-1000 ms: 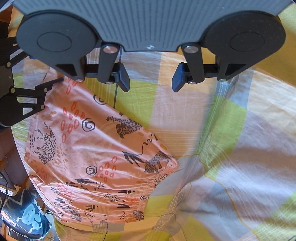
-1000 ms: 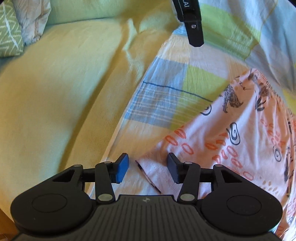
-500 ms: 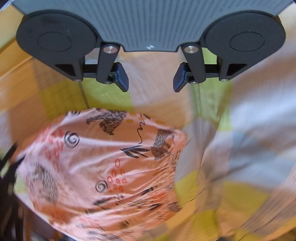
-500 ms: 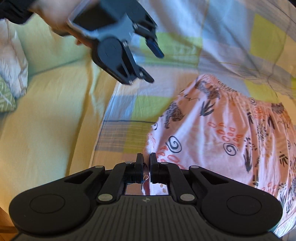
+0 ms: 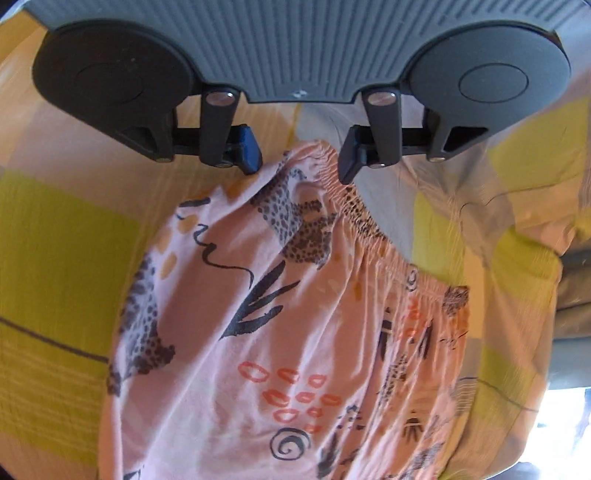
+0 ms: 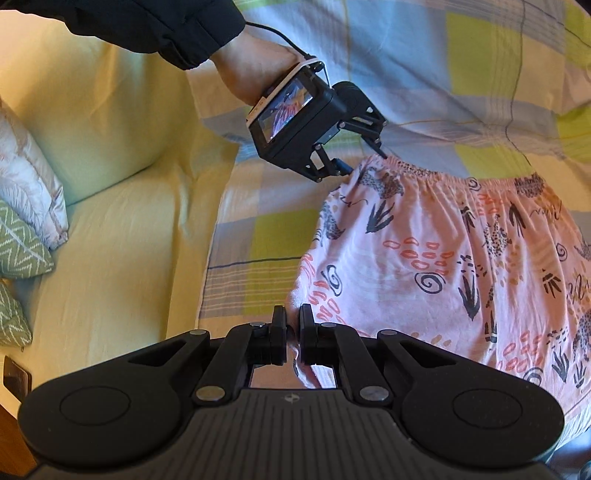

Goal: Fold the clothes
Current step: 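Grasp the waistband with the left gripper while the right gripper grasps the waistband, then lift the elastic waistband with both grippers and carry it over toward the hem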

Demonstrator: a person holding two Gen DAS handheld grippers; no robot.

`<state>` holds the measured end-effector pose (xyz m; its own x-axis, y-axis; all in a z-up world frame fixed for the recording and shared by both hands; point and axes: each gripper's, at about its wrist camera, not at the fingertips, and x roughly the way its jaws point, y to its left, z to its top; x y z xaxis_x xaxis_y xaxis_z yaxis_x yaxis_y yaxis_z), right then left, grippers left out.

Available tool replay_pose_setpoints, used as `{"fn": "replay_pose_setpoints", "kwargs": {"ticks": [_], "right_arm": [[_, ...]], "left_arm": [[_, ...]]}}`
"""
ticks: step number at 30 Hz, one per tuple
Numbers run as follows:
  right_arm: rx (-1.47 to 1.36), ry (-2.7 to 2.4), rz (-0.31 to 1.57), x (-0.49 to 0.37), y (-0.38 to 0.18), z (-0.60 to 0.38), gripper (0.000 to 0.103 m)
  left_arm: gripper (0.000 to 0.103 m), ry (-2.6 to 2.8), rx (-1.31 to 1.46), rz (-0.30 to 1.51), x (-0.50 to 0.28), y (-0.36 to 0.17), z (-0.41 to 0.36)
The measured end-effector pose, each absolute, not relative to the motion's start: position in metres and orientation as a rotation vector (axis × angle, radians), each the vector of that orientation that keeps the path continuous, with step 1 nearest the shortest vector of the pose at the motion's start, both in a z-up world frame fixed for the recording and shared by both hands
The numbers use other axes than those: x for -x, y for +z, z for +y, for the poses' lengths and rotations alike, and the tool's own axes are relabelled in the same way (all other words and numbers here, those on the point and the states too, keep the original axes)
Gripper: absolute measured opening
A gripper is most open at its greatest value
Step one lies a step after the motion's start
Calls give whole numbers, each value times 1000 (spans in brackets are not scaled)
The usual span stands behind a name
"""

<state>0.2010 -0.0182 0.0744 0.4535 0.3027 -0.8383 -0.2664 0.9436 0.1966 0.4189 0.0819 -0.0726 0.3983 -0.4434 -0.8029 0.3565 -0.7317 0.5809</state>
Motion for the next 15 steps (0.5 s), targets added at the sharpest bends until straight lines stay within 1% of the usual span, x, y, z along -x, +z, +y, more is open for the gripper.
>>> {"fn": "replay_pose_setpoints", "kwargs": {"ticks": [1,3,4,5,7,13,15], "right_arm": [[-46,349,1043,-203,74,-22,6],[-59,348,1043,-205,75,-28,6],[-65,350,1042,-205,77,-31,6],[-71,354,1041,-205,80,-35,6],[-86,356,1030,-205,88,-45,6],[-114,235,999,-197,120,-105,5],[-121,173,996,-193,129,-132,5]], "left_arm": [[20,-1422,-1951,-60,-421,-74,80],[6,-1430,-1952,-21,-425,-72,78],[3,-1434,-1952,-2,-426,-71,77],[0,-1438,-1952,17,-428,-70,75],[0,-1446,-1914,66,-431,-57,70],[0,-1493,-1793,162,-435,-2,33],[0,-1514,-1731,226,-440,19,10]]}}
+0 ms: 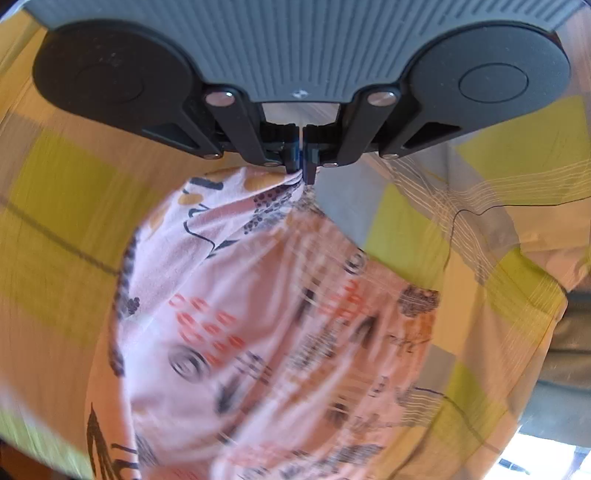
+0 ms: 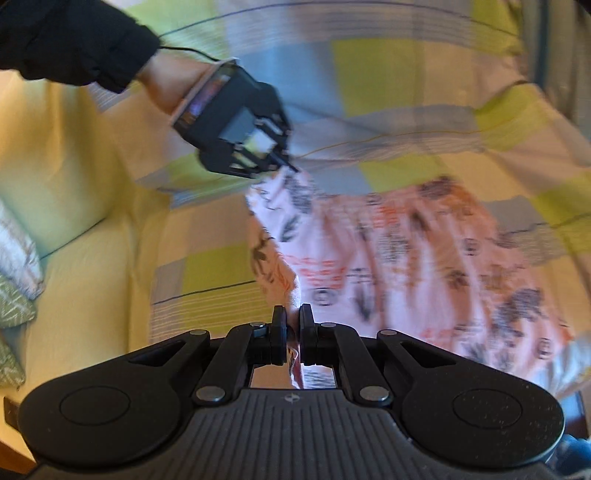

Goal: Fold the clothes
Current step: 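Lift the elastic waistband with both grippers and carry it over toward the hem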

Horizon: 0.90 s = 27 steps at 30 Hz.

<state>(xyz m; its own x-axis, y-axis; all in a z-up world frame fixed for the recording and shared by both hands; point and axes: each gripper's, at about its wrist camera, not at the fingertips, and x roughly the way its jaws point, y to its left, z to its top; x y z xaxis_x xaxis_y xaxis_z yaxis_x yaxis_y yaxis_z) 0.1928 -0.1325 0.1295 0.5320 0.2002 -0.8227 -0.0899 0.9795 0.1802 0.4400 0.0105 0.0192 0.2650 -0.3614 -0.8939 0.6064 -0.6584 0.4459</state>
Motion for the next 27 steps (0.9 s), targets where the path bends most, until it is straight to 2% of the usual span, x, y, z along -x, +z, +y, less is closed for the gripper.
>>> {"fn": "replay_pose_setpoints", "kwargs": {"ticks": [3,8,17,27], "right_arm": [[-150,65,1003,-189,137,-182,5],[-207,-98,1021,-188,125,-266,5],[-296,-213,1038,-204,72,-390,5],[-568,-255,1137,-205,-8,-469,4]], "left_arm": [[0,-1530,-1644,307,-449,49,-30],[0,-1551,-1614,348,-459,63,-114],[0,-1524,-1651,508,-473,21,-231],[0,-1431,-1679,649,-481,-25,-301]]}}
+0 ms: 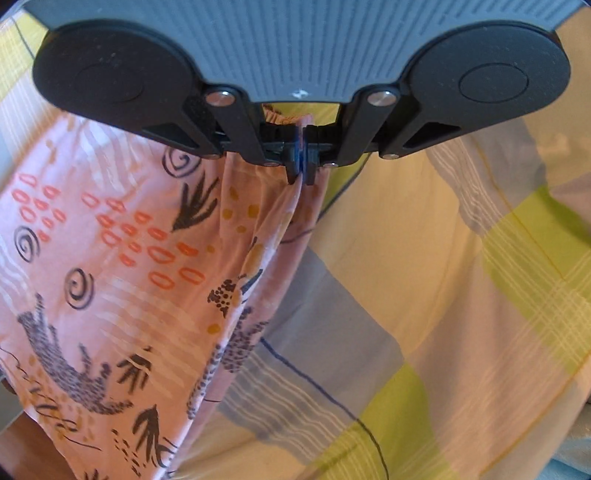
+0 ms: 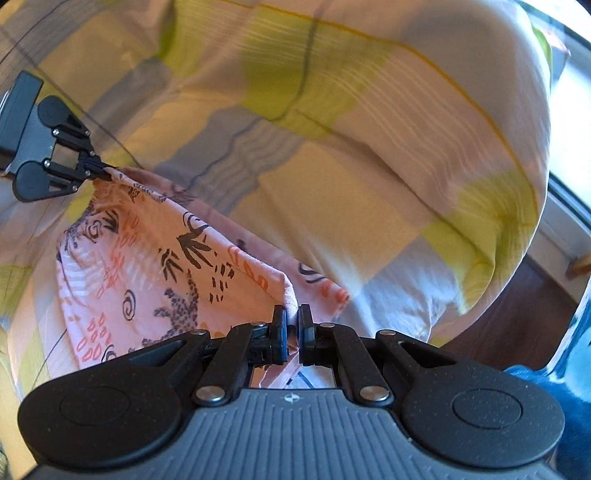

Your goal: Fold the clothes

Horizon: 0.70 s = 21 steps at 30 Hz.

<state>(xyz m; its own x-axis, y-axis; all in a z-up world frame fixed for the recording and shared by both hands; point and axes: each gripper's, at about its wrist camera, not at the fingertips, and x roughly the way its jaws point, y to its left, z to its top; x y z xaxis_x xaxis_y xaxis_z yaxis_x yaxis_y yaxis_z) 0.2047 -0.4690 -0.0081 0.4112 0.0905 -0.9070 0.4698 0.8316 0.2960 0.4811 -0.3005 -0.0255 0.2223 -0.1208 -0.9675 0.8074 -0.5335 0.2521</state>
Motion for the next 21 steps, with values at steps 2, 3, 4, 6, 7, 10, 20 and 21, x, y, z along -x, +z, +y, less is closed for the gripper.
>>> {"fn": "replay_pose_setpoints", "kwargs": {"ticks": [2,3,4,6,7,10,20,21], "right_arm": [[-592,-262,1136,-202,-16,-474,4],[-602,-265,1136,-201,-20,-476,4],[-613,-270,1136,-200,-24,-478,4],[-634,-287,1136,-198,-31,-483,4],[-641,-303,1136,-197,-34,-486,5],[-681,-343,1117,-190,-36,-495,12],[-729,-314,1116,-177,-41,-491,24],[-731,-313,1114,-178,-43,-490,24]], "left_arm": [[0,-1408,-1686,644,-481,-33,-307],[0,-1397,-1678,639,-482,-35,-308],[4,-1386,-1670,635,-483,-36,-310],[12,-1349,-1648,637,-488,-37,-312],[19,-1322,-1633,644,-492,-36,-313],[25,-1254,-1593,671,-505,-31,-312],[25,-1136,-1316,904,-541,1,-292],[25,-1131,-1281,944,-543,-1,-292]]}}
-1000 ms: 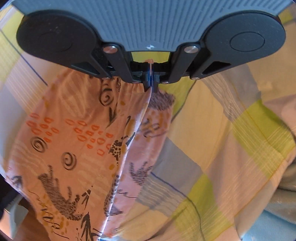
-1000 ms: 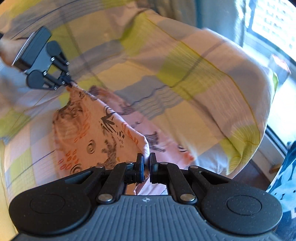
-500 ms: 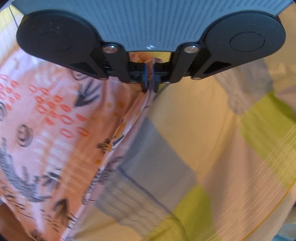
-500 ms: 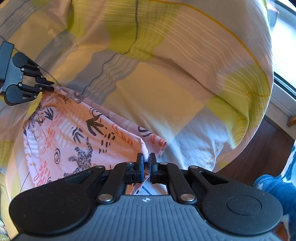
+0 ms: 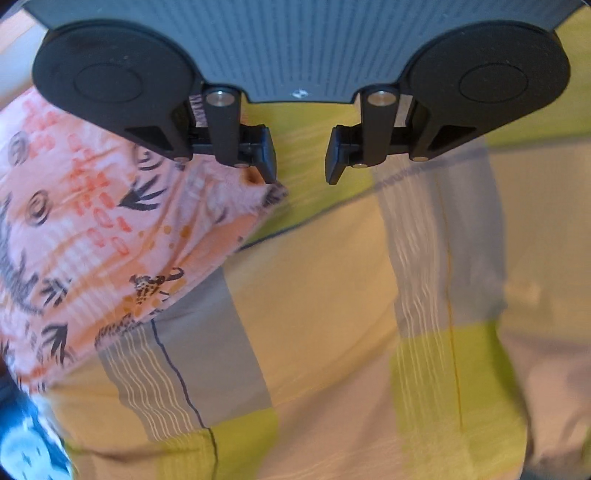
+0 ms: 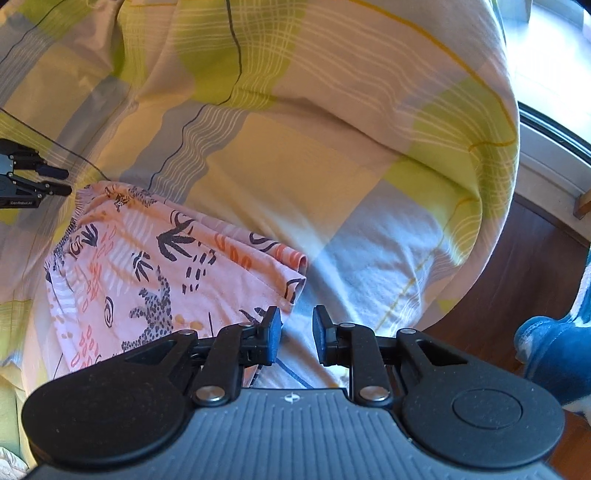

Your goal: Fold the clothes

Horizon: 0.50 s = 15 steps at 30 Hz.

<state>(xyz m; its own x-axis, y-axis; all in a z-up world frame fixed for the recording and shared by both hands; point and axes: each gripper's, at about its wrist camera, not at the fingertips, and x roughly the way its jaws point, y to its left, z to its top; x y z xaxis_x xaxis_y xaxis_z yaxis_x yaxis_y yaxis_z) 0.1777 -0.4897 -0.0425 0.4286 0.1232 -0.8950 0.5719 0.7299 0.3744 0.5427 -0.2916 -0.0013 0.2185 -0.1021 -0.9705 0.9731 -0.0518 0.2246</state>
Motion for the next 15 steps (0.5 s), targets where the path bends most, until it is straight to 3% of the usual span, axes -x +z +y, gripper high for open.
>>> {"fn": "replay_pose_setpoints", "kwargs": {"ticks": [8,13,15], "right_arm": [[-740,-307,1107,-184,-51,-486,24],[-745,-308,1098,-186,-53,-485,24],[-743,-305,1094,-187,-54,-484,23]], "left_arm": [[24,-1071,-950,1213,-557,-16,-287],[24,-1074,-940,1205,-551,-20,-288],[18,-1062,-964,1197,-548,-25,-289]]}}
